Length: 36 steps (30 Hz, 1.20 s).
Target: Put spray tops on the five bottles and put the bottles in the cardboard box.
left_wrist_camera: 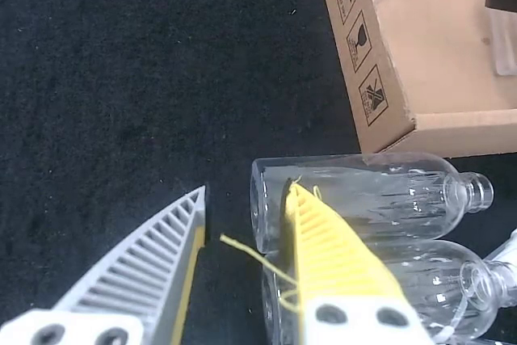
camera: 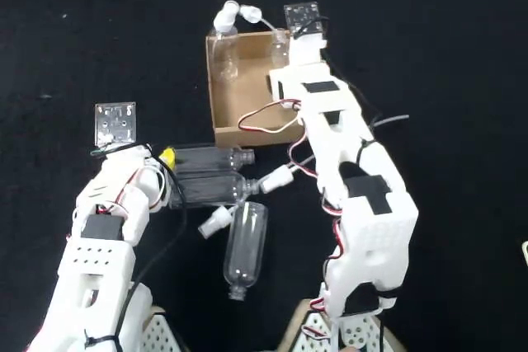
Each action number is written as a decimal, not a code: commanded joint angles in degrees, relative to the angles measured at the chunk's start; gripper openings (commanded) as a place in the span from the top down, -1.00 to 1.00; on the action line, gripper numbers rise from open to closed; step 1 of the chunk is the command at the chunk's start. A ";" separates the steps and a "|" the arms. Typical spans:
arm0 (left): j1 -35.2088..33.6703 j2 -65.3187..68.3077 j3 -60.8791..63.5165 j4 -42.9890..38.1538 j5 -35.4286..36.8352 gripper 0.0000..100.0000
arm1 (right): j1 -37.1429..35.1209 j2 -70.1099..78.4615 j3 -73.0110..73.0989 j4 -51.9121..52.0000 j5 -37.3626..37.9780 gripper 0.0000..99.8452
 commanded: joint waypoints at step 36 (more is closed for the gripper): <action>0.48 -1.05 -0.57 -1.23 0.09 0.69 | 24.09 -41.80 15.60 4.22 0.09 0.98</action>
